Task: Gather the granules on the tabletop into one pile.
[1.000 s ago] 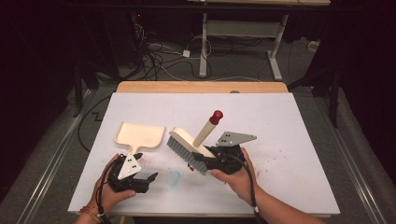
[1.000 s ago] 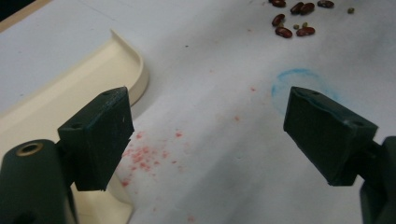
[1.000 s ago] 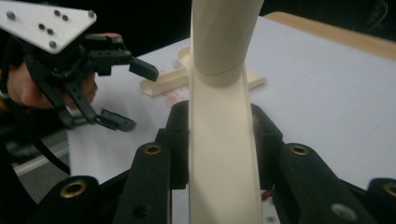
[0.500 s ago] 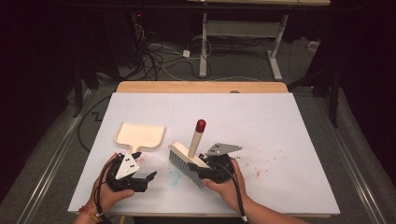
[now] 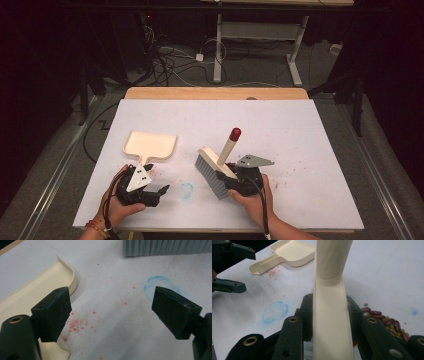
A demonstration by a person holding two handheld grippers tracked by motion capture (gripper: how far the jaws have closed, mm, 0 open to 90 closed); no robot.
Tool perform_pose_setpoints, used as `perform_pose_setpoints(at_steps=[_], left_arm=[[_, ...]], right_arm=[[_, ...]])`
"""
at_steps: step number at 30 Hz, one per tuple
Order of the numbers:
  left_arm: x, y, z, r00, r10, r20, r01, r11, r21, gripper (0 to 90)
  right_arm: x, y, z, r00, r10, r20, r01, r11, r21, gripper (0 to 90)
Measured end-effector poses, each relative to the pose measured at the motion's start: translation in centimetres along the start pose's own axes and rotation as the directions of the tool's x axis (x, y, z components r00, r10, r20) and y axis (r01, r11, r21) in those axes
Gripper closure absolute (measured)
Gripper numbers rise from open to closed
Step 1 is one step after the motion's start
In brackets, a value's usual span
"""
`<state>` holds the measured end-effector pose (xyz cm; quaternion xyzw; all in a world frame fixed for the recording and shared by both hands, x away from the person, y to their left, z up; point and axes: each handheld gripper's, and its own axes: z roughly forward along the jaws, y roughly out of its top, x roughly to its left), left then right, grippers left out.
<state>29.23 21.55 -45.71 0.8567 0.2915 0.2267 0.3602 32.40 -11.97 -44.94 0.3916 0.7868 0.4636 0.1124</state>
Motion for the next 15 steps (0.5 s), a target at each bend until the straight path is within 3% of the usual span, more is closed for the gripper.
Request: perform_pose_setpoints(at_steps=[5, 15], left_arm=[[-0.2, 0.1, 0.1, 1.0000, 0.005, 0.005, -0.005, 1.0000, 0.006, 15.3], [-0.4, 0.2, 0.5, 0.9997, 0.022, 0.014, -0.022, 0.9994, 0.025, 15.3]], right_arm=[[-1.4, -0.4, -1.5, 0.9978, 0.045, 0.049, -0.045, 0.999, -0.008, 67.3], [-2.5, -0.9, -3.6, 0.9929, 0.075, 0.092, -0.072, 0.997, -0.033, 67.4]])
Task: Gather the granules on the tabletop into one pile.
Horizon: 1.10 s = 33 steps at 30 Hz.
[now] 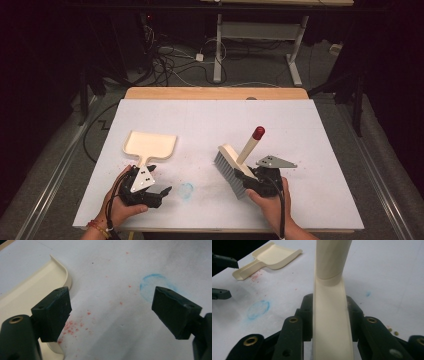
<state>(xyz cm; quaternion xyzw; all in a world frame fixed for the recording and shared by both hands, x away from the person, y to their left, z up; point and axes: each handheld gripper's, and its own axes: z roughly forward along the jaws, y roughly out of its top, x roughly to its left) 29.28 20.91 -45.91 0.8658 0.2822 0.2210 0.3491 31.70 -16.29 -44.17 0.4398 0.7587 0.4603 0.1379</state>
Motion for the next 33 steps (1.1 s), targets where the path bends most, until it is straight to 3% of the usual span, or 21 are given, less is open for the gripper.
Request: perform_pose_setpoints(at_steps=[4, 9, 13, 17, 18, 19, 20, 23, 24, 25, 26, 27, 28, 31, 33], left_arm=[[-0.1, 0.0, 0.0, 1.0000, 0.004, 0.003, -0.004, 1.0000, 0.000, 15.3], [-0.1, 0.0, 0.0, 1.0000, 0.008, 0.006, -0.008, 1.0000, 0.004, 15.3], [0.0, 0.0, 0.0, 1.0000, 0.006, 0.006, -0.006, 1.0000, 0.003, 15.3], [-0.1, 0.0, 0.0, 0.9999, 0.013, 0.003, -0.013, 0.9999, 0.007, 15.3], [-0.1, 0.0, 0.0, 0.9999, 0.013, 0.001, -0.013, 0.9999, 0.008, 15.3], [-0.1, 0.0, 0.0, 0.9999, 0.014, 0.002, -0.014, 0.9999, 0.008, 15.3], [-0.1, 0.0, 0.0, 0.9999, 0.014, 0.003, -0.014, 0.9999, 0.009, 15.3], [0.0, 0.0, 0.1, 0.9999, 0.011, 0.005, -0.011, 0.9999, 0.012, 15.3], [-0.1, 0.0, 0.1, 0.9999, 0.014, 0.007, -0.015, 0.9998, 0.014, 15.3], [-0.1, 0.0, 0.2, 0.9998, 0.017, 0.007, -0.017, 0.9997, 0.015, 15.3], [-0.2, 0.1, 0.2, 0.9998, 0.020, 0.007, -0.020, 0.9997, 0.014, 15.3], [-0.2, 0.1, 0.2, 0.9998, 0.021, 0.007, -0.021, 0.9997, 0.015, 15.3], [-0.2, 0.1, 0.2, 0.9997, 0.024, 0.008, -0.024, 0.9996, 0.017, 15.3], [-0.2, 0.1, 0.2, 0.9998, 0.020, 0.006, -0.020, 0.9997, 0.016, 15.3], [-0.2, 0.1, 0.3, 0.9998, 0.020, 0.009, -0.020, 0.9996, 0.018, 15.3]], right_arm=[[-0.5, 0.2, -0.6, 0.9999, 0.009, 0.011, -0.009, 1.000, -0.012, 67.5], [-0.7, 1.0, -1.3, 0.9999, -0.007, -0.011, 0.007, 1.000, -0.030, 67.5], [-0.8, 2.0, -2.5, 0.9967, -0.075, -0.029, 0.073, 0.995, -0.069, 67.5], [-1.2, 3.1, -3.6, 0.9843, -0.162, -0.070, 0.157, 0.985, -0.071, 67.4], [-1.7, 3.4, -4.4, 0.9642, -0.229, -0.135, 0.224, 0.973, -0.047, 67.4], [-1.7, 3.4, -4.4, 0.9642, -0.229, -0.135, 0.224, 0.973, -0.047, 67.4], [-1.9, 3.4, -4.9, 0.9473, -0.271, -0.171, 0.264, 0.963, -0.063, 67.4], [-2.5, 2.9, -6.3, 0.8812, -0.390, -0.267, 0.393, 0.918, -0.044, 67.4], [-2.6, 2.5, -6.6, 0.8653, -0.406, -0.294, 0.414, 0.909, -0.036, 67.4], [-2.8, 1.5, -6.9, 0.8320, -0.431, -0.349, 0.454, 0.891, -0.019, 67.4], [-2.8, 1.5, -6.9, 0.8320, -0.431, -0.349, 0.454, 0.891, -0.019, 67.4], [-2.7, 0.5, -6.9, 0.7871, -0.473, -0.396, 0.517, 0.856, 0.004, 67.4], [-2.7, 0.5, -6.9, 0.7871, -0.473, -0.396, 0.517, 0.856, 0.004, 67.4], [-2.4, -0.6, -6.6, 0.7350, -0.503, -0.455, 0.577, 0.816, 0.030, 67.4], [-2.3, -1.0, -6.4, 0.7095, -0.502, -0.494, 0.591, 0.806, 0.029, 67.4]])
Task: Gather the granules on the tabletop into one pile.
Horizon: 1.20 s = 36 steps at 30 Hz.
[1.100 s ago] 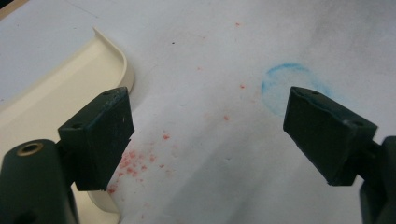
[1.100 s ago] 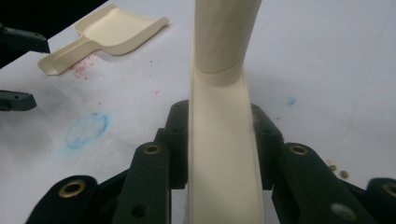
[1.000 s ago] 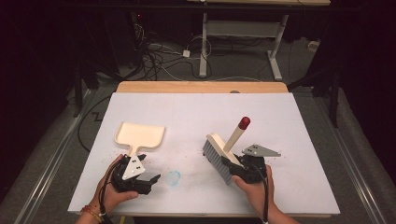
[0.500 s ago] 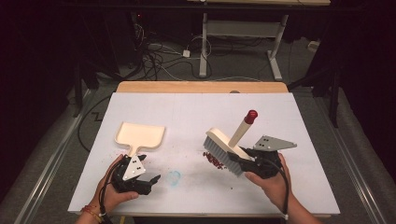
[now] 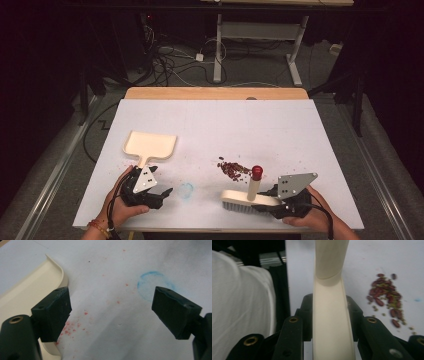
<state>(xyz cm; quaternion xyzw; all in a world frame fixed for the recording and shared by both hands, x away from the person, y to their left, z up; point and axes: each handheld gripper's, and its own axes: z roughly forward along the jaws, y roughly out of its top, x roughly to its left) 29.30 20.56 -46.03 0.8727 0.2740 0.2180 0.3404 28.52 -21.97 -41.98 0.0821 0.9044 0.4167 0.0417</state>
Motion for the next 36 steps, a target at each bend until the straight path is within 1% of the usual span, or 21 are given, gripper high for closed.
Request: perform_pose_setpoints(at_steps=[1, 2, 4, 5, 8, 9, 10, 11, 13, 16, 18, 19, 21, 24, 26, 28, 31, 33, 36], left_arm=[[0.0, 0.0, 0.0, 1.0000, 0.000, 0.001, 0.000, 1.0000, 0.001, 15.3], [0.0, 0.0, 0.0, 1.0000, 0.002, 0.001, -0.002, 1.0000, 0.002, 15.3], [0.0, 0.0, 0.0, 1.0000, 0.003, 0.002, -0.003, 1.0000, 0.000, 15.2], [0.0, 0.0, 0.0, 1.0000, 0.002, 0.003, -0.002, 1.0000, 0.000, 15.3], [0.0, 0.0, 0.1, 1.0000, 0.004, 0.006, -0.004, 1.0000, 0.003, 15.3], [0.0, 0.0, 0.2, 0.9999, 0.007, 0.008, -0.007, 1.0000, 0.006, 15.3], [0.0, 0.1, 0.2, 0.9999, 0.008, 0.009, -0.008, 0.9999, 0.007, 15.3], [-0.1, 0.1, 0.3, 0.9999, 0.010, 0.010, -0.010, 0.9999, 0.007, 15.3], [-0.1, 0.1, 0.4, 0.9998, 0.013, 0.012, -0.013, 0.9999, 0.011, 15.3], [-0.1, 0.2, 0.5, 0.9998, 0.013, 0.012, -0.013, 0.9998, 0.013, 15.3], [-0.1, 0.2, 0.5, 0.9998, 0.012, 0.014, -0.012, 0.9998, 0.015, 15.3], [-0.1, 0.2, 0.5, 0.9998, 0.015, 0.014, -0.015, 0.9997, 0.018, 15.3], [-0.1, 0.2, 0.6, 0.9998, 0.014, 0.016, -0.014, 0.9997, 0.018, 15.3], [-0.2, 0.2, 0.6, 0.9997, 0.017, 0.016, -0.017, 0.9997, 0.020, 15.3], [-0.2, 0.2, 0.7, 0.9997, 0.017, 0.016, -0.018, 0.9997, 0.019, 15.3], [-0.2, 0.2, 0.7, 0.9997, 0.017, 0.015, -0.018, 0.9996, 0.020, 15.3], [-0.2, 0.2, 0.7, 0.9997, 0.019, 0.015, -0.019, 0.9997, 0.018, 15.3], [-0.2, 0.2, 0.6, 0.9997, 0.017, 0.015, -0.018, 0.9997, 0.016, 15.3], [-0.1, 0.2, 0.6, 0.9998, 0.015, 0.013, -0.015, 0.9998, 0.013, 15.3]], right_arm=[[0.0, 0.0, 0.2, 0.9999, -0.005, -0.017, 0.005, 1.000, 0.002, 67.4], [-0.1, 0.0, 0.3, 0.9997, -0.010, -0.023, 0.010, 1.000, 0.003, 67.4], [-0.5, -0.1, 0.4, 0.9996, -0.020, -0.021, 0.020, 1.000, 0.000, 67.5], [-0.8, -0.1, 0.5, 0.9998, -0.017, -0.014, 0.017, 1.000, -0.002, 67.4], [-2.0, -0.2, 0.7, 0.9998, -0.017, -0.001, 0.017, 1.000, -0.011, 67.4], [-2.9, -0.1, 0.9, 0.9997, -0.024, -0.004, 0.024, 1.000, -0.019, 67.4], [-2.9, -0.1, 0.9, 0.9997, -0.024, -0.004, 0.024, 1.000, -0.019, 67.4], [-3.3, 0.0, 1.1, 0.9993, -0.037, 0.001, 0.037, 0.999, -0.025, 67.4], [-4.2, 0.2, 1.5, 0.9992, -0.037, -0.015, 0.037, 0.999, -0.034, 67.3], [-5.3, 0.6, 2.2, 0.9977, -0.055, -0.040, 0.054, 0.998, -0.037, 67.2], [-6.0, 1.0, 2.5, 0.9973, -0.065, -0.034, 0.064, 0.997, -0.035, 67.2], [-6.4, 1.1, 2.6, 0.9972, -0.068, -0.031, 0.066, 0.997, -0.044, 67.3], [-7.0, 1.4, 2.7, 0.9974, -0.072, -0.004, 0.071, 0.996, -0.047, 67.4], [-7.7, 1.7, 2.8, 0.9979, -0.064, 0.015, 0.064, 0.996, -0.059, 67.4], [-7.9, 1.9, 2.8, 0.9972, -0.067, 0.033, 0.069, 0.996, -0.053, 67.4], [-8.2, 2.0, 2.8, 0.9974, -0.056, 0.046, 0.059, 0.996, -0.061, 67.4], [-8.4, 2.0, 2.7, 0.9965, -0.044, 0.071, 0.049, 0.996, -0.071, 67.4], [-8.2, 2.1, 2.3, 0.9941, -0.046, 0.098, 0.055, 0.995, -0.083, 67.4], [-7.9, 2.3, 1.6, 0.9910, -0.022, 0.132, 0.037, 0.992, -0.119, 67.4]])
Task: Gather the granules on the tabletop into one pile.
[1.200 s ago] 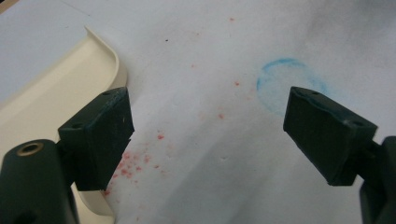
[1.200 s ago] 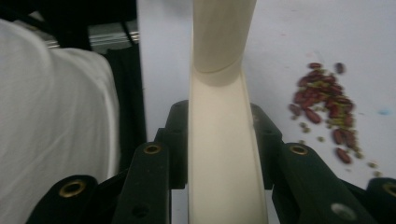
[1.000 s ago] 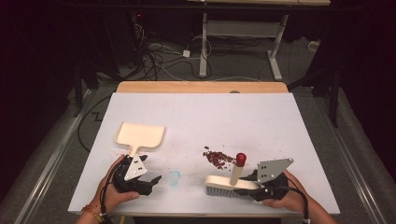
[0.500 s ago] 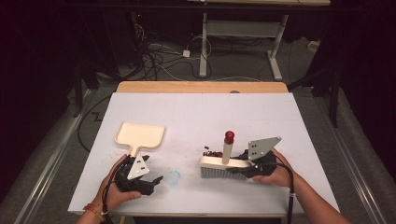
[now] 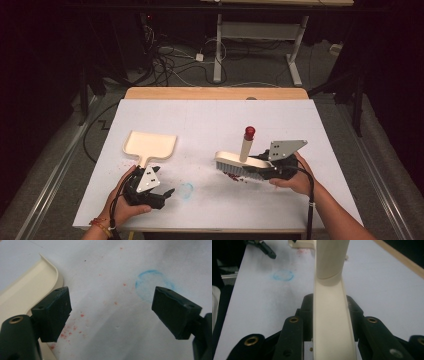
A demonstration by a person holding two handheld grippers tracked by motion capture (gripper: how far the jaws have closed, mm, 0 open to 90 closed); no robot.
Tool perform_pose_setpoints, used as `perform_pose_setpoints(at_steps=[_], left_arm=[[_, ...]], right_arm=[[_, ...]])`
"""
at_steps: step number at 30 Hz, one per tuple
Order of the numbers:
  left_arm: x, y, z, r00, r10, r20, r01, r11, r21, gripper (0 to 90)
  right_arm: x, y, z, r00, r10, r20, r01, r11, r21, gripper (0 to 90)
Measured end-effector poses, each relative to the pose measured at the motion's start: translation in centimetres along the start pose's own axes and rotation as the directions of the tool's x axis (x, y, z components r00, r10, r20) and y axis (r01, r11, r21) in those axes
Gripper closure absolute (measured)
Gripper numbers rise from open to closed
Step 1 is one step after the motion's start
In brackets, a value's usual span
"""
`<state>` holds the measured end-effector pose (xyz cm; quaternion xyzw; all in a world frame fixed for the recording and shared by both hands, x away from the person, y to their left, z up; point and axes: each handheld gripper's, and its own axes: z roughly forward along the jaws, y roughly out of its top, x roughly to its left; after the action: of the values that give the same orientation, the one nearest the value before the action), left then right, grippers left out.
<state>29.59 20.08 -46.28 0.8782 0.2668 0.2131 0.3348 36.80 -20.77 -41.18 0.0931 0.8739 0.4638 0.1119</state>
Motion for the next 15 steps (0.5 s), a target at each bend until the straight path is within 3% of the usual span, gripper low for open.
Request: perform_pose_setpoints(at_steps=[4, 6, 8, 10, 11, 15], left_arm=[[0.0, 0.0, -0.2, 1.0000, 0.002, -0.004, -0.002, 1.0000, -0.005, 15.3], [0.0, -0.1, -0.3, 1.0000, -0.003, -0.006, 0.002, 0.9999, -0.012, 15.3], [0.0, -0.1, -0.4, 1.0000, -0.003, -0.008, 0.003, 0.9999, -0.014, 15.3], [0.0, -0.1, -0.4, 0.9999, -0.004, -0.010, 0.004, 0.9999, -0.015, 15.3], [0.0, -0.1, -0.4, 0.9999, -0.003, -0.010, 0.003, 0.9999, -0.015, 15.3], [0.0, -0.1, -0.5, 0.9999, -0.001, -0.012, 0.001, 0.9999, -0.014, 15.3]], right_arm=[[0.5, 0.1, -0.9, 0.9977, 0.018, 0.065, -0.018, 1.000, -0.010, 67.4], [0.7, -0.1, -1.4, 0.9919, 0.044, 0.119, -0.043, 0.999, -0.012, 67.4], [1.0, -0.3, -1.9, 0.9821, 0.065, 0.177, -0.064, 0.998, -0.014, 67.3], [1.3, -0.6, -2.5, 0.9650, 0.094, 0.245, -0.091, 0.996, -0.021, 67.3], [1.5, -0.8, -2.8, 0.9523, 0.106, 0.286, -0.101, 0.994, -0.033, 67.3], [2.3, -1.4, -3.8, 0.8704, 0.189, 0.454, -0.172, 0.982, -0.080, 67.3]])
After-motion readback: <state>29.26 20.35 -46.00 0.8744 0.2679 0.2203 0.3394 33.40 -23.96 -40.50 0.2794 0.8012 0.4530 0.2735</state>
